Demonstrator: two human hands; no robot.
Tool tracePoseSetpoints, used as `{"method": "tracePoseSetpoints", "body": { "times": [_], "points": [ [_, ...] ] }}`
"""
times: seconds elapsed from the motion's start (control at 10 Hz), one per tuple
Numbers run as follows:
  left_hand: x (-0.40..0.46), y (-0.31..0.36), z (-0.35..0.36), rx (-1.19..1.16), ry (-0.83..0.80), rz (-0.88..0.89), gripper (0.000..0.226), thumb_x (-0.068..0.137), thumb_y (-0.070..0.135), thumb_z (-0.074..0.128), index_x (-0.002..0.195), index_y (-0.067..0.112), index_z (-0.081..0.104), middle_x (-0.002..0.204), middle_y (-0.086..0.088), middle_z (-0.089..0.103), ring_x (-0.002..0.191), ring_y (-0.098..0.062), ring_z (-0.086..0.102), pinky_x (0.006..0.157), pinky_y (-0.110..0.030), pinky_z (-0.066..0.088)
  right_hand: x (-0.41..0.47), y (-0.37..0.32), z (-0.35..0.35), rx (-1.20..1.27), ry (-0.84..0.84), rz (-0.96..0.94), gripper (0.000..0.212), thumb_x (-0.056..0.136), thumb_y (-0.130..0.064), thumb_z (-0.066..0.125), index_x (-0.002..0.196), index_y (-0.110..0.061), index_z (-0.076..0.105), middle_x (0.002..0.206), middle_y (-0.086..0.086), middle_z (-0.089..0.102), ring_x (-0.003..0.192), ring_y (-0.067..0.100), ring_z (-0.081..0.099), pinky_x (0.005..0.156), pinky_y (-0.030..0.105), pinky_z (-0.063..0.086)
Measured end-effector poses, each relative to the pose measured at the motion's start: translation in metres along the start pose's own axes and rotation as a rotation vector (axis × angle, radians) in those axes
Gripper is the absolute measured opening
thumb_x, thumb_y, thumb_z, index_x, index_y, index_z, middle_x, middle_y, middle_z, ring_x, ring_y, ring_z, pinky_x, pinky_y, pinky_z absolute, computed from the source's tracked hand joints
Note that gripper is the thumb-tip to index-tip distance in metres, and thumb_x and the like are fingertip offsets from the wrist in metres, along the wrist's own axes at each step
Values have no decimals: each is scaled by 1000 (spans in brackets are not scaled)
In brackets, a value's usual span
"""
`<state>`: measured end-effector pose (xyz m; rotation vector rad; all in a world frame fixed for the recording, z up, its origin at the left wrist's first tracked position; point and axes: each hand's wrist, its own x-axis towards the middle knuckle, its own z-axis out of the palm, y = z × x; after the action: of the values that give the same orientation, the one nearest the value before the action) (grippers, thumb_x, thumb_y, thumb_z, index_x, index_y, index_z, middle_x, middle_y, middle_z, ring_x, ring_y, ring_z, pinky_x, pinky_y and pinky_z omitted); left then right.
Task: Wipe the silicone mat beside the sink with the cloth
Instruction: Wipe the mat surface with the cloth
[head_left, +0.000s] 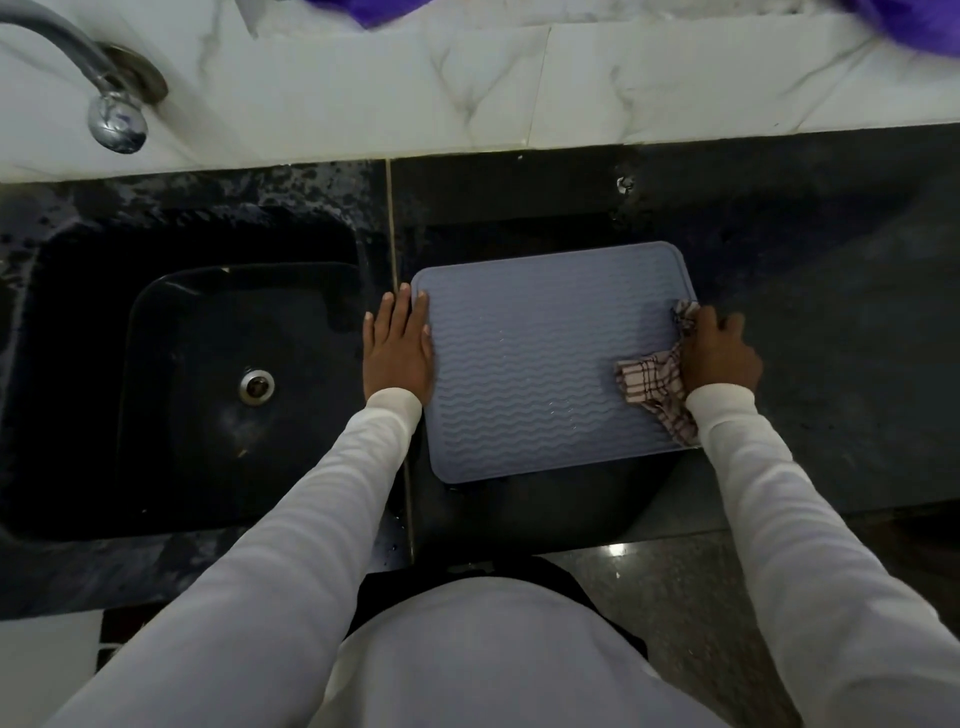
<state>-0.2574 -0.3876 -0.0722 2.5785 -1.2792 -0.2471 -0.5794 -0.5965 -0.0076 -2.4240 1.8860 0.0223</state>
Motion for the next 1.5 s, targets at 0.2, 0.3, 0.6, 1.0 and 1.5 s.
{"method": "tracePoseSetpoints", "body": {
  "times": [0.2, 0.3, 0.6, 1.0, 1.5],
  "points": [
    [0, 1, -2, -5, -8, -2, 50, 106, 34, 16, 155, 28, 11, 163, 3, 9, 150, -20, 4, 122, -43, 0, -2, -3, -1, 117, 14, 137, 29, 98, -28, 40, 119, -9, 45, 120, 24, 46, 87, 50, 58, 73, 52, 45],
    [-1, 2, -3, 2, -11, 2, 51, 105, 35, 16, 155, 28, 10, 163, 3, 9, 150, -20, 4, 122, -43, 0, -10, -5, -22, 226, 99, 169, 32, 98, -25, 42, 125, -10, 49, 123, 24, 49, 93, 50, 56, 78, 53, 45],
    [-1, -1, -1, 6, -12, 7, 51, 105, 36, 15, 155, 27, 10, 163, 3, 9, 150, -20, 5, 122, -44, 1, -58, 3, -132, -119, 107, -335, 43, 84, -15, 61, 127, -15, 56, 104, 26, 50, 61, 45, 57, 55, 41, 39],
    [-1, -1, 0, -4, 0, 14, 51, 105, 34, 18, 155, 28, 11, 163, 1, 11, 150, -21, 7, 121, -45, 2, -133, -181, 31, 236, 9, -625, 33, 86, -29, 49, 114, -25, 64, 98, 6, 61, 85, 33, 55, 71, 43, 48],
    [-2, 0, -3, -4, -2, 21, 51, 105, 36, 17, 155, 27, 11, 163, 1, 11, 150, -21, 6, 122, -45, 3, -114, -145, 39, 22, 23, -563, 37, 82, -13, 57, 118, -19, 59, 100, 19, 56, 83, 38, 58, 54, 43, 52]
  ]
}}
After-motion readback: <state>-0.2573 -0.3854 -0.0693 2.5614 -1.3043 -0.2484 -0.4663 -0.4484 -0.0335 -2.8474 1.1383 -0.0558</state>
